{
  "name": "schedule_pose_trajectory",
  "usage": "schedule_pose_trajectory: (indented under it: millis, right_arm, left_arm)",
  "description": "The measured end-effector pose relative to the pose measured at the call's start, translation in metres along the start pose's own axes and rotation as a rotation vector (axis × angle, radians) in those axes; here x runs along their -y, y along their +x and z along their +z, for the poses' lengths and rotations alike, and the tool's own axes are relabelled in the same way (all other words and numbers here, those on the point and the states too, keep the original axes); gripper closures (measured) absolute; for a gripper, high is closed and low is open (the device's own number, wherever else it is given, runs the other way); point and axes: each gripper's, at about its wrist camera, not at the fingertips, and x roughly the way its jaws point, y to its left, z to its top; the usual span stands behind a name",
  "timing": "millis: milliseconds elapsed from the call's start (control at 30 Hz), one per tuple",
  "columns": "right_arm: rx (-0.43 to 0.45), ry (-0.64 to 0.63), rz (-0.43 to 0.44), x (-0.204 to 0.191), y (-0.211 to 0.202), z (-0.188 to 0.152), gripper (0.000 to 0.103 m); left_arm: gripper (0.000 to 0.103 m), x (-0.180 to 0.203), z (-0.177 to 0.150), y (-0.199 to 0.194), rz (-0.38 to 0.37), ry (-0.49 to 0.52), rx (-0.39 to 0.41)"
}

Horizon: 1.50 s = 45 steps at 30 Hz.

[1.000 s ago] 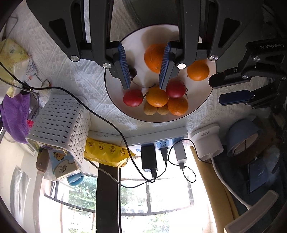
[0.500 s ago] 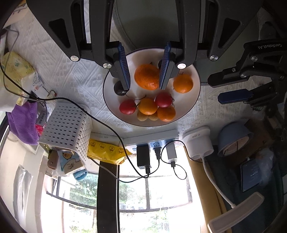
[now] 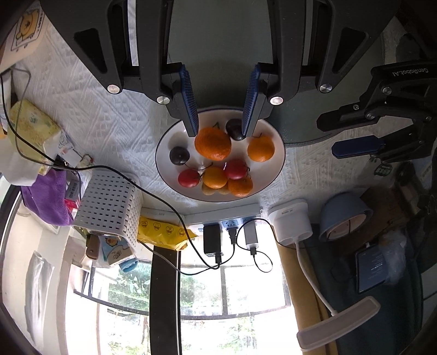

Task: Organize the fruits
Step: 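Withdraw both open tools up and away from the plate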

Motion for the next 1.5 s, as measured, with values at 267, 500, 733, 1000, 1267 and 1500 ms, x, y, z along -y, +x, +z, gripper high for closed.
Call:
schedule_pose_trajectory:
  millis: [267,500,733,1000,1267,1500]
  right_arm:
    - [0.013,0.000,-0.011,-0.007,-0.018,-0.010,0.068]
    - [0.032,-0.003,-0.015,-0.015,-0.035,-0.017,0.068]
    - [0.055,-0.015,-0.022,-0.026,-0.053,-0.021,0.068]
    - [0.073,-0.026,-0.032,-0.038,-0.076,-0.026,0.068]
    - [0.107,-0.052,-0.041,-0.051,-0.101,-0.029,0.068]
    - [0.155,-0.051,-0.030,-0.059,-0.124,-0.029,0.068]
  left_arm:
    - [0.057,0.007,-0.012,-0.017,-0.005,0.008,0.012]
    - [0.057,0.011,-0.019,-0.034,-0.005,0.015,0.034]
    - [0.057,0.013,-0.025,-0.054,-0.004,0.022,0.065]
    - [0.057,0.015,-0.032,-0.078,-0.001,0.031,0.103]
    - [0.057,0.015,-0.040,-0.103,0.012,0.038,0.147]
    - [0.057,0.019,-0.042,-0.133,0.037,0.059,0.204]
